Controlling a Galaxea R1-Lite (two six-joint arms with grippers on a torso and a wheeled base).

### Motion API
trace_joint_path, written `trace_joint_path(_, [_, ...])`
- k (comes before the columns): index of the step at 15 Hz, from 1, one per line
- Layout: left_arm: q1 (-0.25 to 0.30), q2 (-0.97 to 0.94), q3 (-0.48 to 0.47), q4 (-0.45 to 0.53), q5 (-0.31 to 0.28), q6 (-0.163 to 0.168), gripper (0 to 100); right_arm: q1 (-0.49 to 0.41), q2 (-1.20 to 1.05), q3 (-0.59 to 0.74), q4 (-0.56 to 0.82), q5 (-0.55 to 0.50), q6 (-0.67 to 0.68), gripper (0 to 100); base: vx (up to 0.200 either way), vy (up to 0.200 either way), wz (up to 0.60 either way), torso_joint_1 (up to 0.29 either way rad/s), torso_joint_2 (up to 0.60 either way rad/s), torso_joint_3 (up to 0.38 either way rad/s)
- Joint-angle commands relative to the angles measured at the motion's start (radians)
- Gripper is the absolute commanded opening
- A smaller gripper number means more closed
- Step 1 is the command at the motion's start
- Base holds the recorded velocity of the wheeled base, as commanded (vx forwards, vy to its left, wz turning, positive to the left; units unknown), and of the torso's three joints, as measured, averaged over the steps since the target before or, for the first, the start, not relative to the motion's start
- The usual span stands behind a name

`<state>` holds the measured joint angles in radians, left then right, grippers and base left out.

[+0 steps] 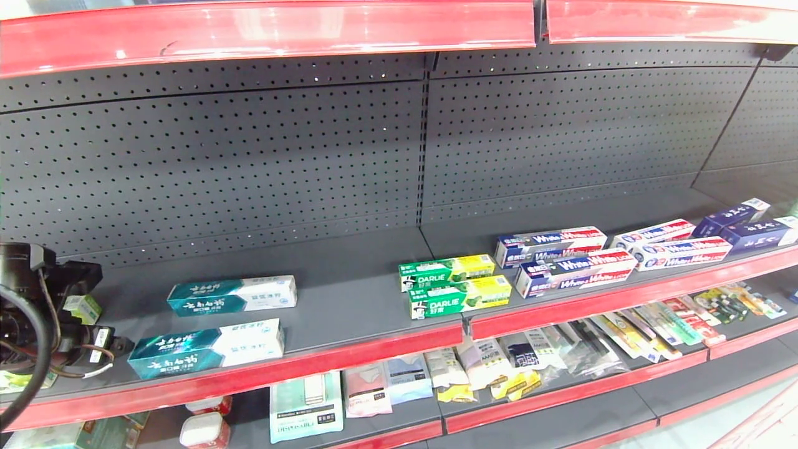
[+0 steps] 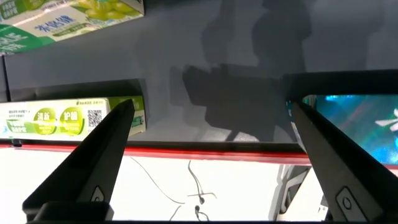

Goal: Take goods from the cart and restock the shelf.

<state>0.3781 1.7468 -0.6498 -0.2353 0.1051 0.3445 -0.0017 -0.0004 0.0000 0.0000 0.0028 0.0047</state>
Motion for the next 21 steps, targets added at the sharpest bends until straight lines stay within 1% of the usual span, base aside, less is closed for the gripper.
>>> trace_joint_path(1, [-0.002, 0.003, 0.01, -0.001, 0.001, -0.001, 100, 0.0, 0.0, 0.0, 0.0, 0.0, 0.0, 100, 0.0, 0.0, 0.0, 0.0, 0.0, 0.0])
trace_joint_path(15, [-0.034, 0.013, 0.004, -0.004, -0.001, -0.004, 100, 0.0, 0.0, 0.0, 0.0, 0.0, 0.0, 100, 0.0, 0.0, 0.0, 0.0, 0.0, 0.0])
trace_joint_path(21, [-0.036, 0.013, 0.004, -0.004, -0.001, -0.004, 100, 0.0, 0.002, 0.0, 0.0, 0.0, 0.0, 100, 0.0, 0.0, 0.0, 0.0, 0.0, 0.0])
